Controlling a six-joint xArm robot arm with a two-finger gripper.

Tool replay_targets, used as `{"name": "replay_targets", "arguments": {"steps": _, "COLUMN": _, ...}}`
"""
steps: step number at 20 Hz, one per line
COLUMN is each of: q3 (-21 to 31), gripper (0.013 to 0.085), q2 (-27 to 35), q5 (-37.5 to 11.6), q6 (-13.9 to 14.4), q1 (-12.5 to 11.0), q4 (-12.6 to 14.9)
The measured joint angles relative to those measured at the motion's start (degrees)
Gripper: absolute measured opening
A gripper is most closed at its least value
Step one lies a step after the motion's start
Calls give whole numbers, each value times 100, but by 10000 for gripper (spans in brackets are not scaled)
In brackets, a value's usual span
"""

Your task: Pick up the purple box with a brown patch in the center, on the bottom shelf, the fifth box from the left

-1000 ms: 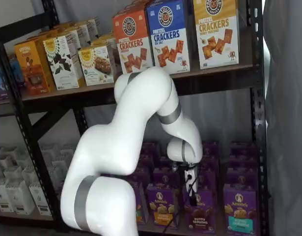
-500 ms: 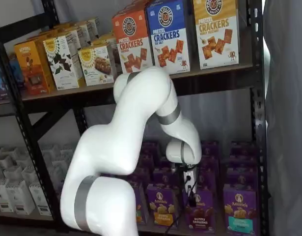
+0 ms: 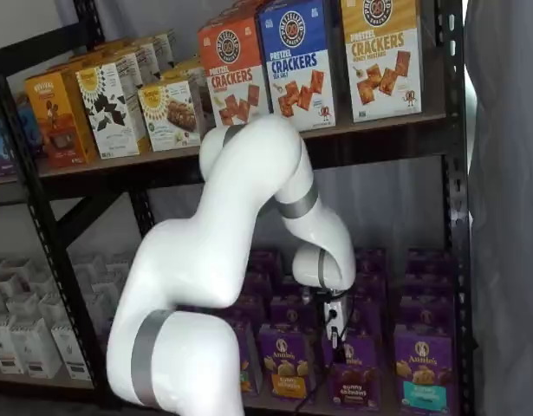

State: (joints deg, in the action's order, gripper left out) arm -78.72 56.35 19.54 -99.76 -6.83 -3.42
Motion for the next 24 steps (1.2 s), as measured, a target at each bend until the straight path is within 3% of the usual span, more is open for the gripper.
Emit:
{"name": "replay_targets", "arguments": {"steps": 6, "q3": 67, "gripper": 450, "q2": -55, "q5": -28, "q6": -68, "q1": 4, "q4": -78}}
{"name": "replay_targets", "arguments": {"steps": 10, "q3": 111, "gripper": 330, "q2": -90, "q5": -33, "q6": -129, "q1": 4, "q4": -141}}
{"name": "replay_targets", "arguments": {"steps": 14, "q3": 201, "gripper": 330, "q2": -149, "q5": -79, "q6": -102, "q1": 0, "q4": -109}}
{"name": "replay_targets", "arguments": {"steps": 18, "q3": 329, "gripper": 330, "q2": -262, "q5": -79, "q6": -268, "q1": 31, "q4": -319}}
{"name": "replay_targets", "arguments": {"steps": 24, "q3": 722, "gripper": 330, "q2": -541, "q5": -35, "q6": 311, "q1": 13, "q4": 321}}
